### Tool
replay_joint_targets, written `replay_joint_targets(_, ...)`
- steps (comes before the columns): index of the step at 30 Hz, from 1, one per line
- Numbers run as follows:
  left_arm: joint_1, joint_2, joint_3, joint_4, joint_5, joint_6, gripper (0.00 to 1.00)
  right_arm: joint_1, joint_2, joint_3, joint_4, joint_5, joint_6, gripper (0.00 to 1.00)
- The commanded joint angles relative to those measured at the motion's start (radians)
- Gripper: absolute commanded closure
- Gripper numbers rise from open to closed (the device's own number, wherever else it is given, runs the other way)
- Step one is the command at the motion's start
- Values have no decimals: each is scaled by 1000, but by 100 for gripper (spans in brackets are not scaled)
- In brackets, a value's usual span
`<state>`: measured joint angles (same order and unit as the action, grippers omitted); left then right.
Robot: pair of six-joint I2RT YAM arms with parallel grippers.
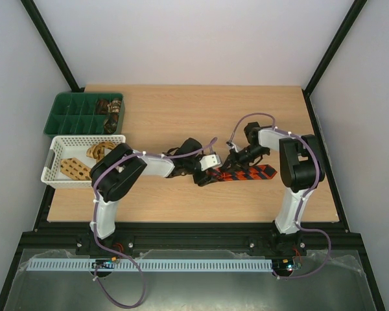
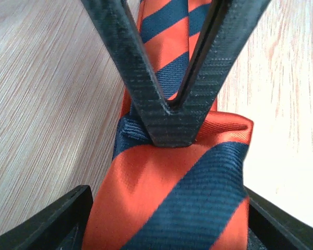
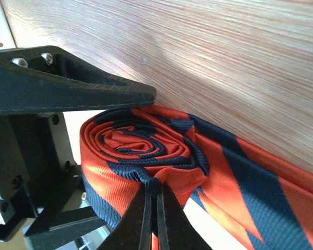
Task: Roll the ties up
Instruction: Roll the tie at the center of the board.
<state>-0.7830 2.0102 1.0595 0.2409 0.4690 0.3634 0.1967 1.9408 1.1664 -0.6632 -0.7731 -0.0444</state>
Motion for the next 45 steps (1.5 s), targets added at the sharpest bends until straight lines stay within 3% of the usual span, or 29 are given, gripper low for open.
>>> replay_joint_targets(1,4,-15,19,46,88,-52,26,-6,31,-80,38,268,-32,99)
replay_joint_targets(11,8,20,5,149,143,-194,20,-7,32,-135,122,336,-32,99)
replay_joint_targets(19,38,-42,-76,231,141,-186,15,-6,37,-148,159,372,-20,99)
replay_joint_targets(25,58,-51,-106,223,146,-178,14,-5,48,-128,154,362,-9,99)
replay_joint_targets(33,24,35,-11,220,119,-267,18,8,74,-101,133,312,36,99)
replay_joint_targets(38,10,77,43,184,108,-276,27,14,90,-83,138,300,63,99)
replay_joint_targets(42,16,79,45,82,50,-192,52,11,83,-60,117,270,62,99)
replay_joint_targets(45,30,60,10,14,14,-92,65,-7,59,-39,79,181,40,97)
